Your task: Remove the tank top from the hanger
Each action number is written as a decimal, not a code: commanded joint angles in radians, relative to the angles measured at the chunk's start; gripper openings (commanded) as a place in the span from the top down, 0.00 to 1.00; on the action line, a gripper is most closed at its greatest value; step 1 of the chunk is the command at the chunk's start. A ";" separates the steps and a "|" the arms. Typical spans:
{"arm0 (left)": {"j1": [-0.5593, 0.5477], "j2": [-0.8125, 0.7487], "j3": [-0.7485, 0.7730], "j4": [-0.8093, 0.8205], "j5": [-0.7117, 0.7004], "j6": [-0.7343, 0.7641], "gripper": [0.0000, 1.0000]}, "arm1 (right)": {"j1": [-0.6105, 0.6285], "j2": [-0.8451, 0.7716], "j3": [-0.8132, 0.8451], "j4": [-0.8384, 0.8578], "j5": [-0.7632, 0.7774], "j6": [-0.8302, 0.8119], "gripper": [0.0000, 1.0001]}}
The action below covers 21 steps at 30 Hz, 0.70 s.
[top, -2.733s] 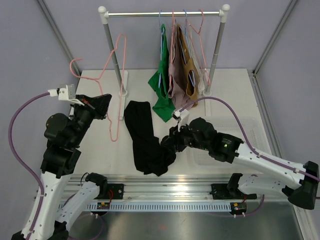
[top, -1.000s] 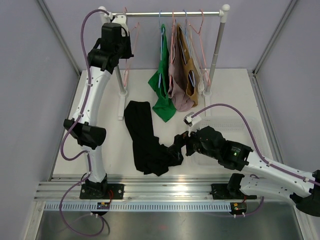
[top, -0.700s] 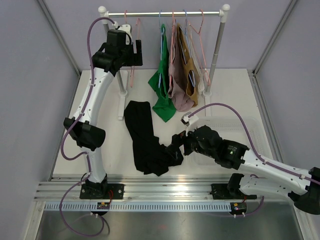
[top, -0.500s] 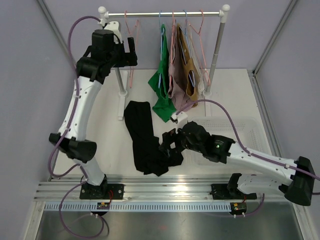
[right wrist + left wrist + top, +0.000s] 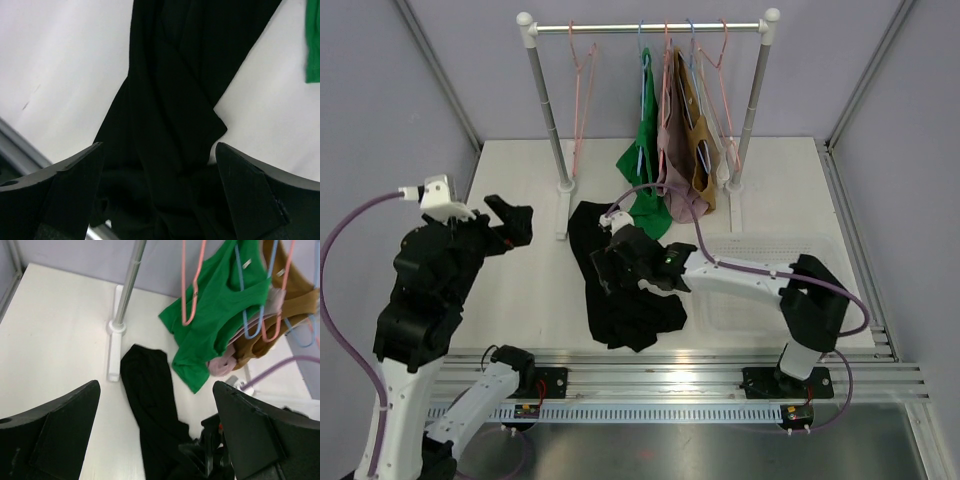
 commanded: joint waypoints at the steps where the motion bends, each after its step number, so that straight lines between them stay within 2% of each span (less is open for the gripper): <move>1: -0.001 -0.126 -0.163 0.049 -0.093 -0.008 0.01 | 0.011 0.133 0.094 -0.031 0.046 -0.011 0.01; 9: -0.001 -0.323 -0.471 0.042 -0.213 0.062 0.01 | 0.022 0.368 0.224 -0.087 0.079 -0.049 0.01; 11: -0.001 -0.336 -0.490 0.042 -0.219 0.059 0.01 | 0.025 0.400 0.241 -0.101 0.104 -0.049 0.07; 12: -0.001 -0.335 -0.470 0.040 -0.222 0.056 0.01 | 0.026 0.419 0.243 -0.101 0.117 -0.051 0.12; 14: 0.002 -0.341 -0.479 0.060 -0.218 0.061 0.01 | 0.031 0.424 0.238 -0.098 0.116 -0.054 0.35; 15: 0.005 -0.341 -0.487 0.068 -0.210 0.065 0.01 | 0.034 0.410 0.235 -0.089 0.119 -0.056 0.58; 17: 0.009 -0.336 -0.484 0.051 -0.215 0.061 0.01 | 0.040 0.379 0.205 -0.066 0.116 -0.068 0.78; 18: 0.009 -0.339 -0.484 0.051 -0.218 0.061 0.01 | 0.043 0.335 0.194 -0.060 0.127 -0.065 1.00; 21: 0.009 -0.355 -0.487 0.056 -0.227 0.062 0.01 | 0.057 0.206 0.151 -0.069 0.157 -0.057 1.00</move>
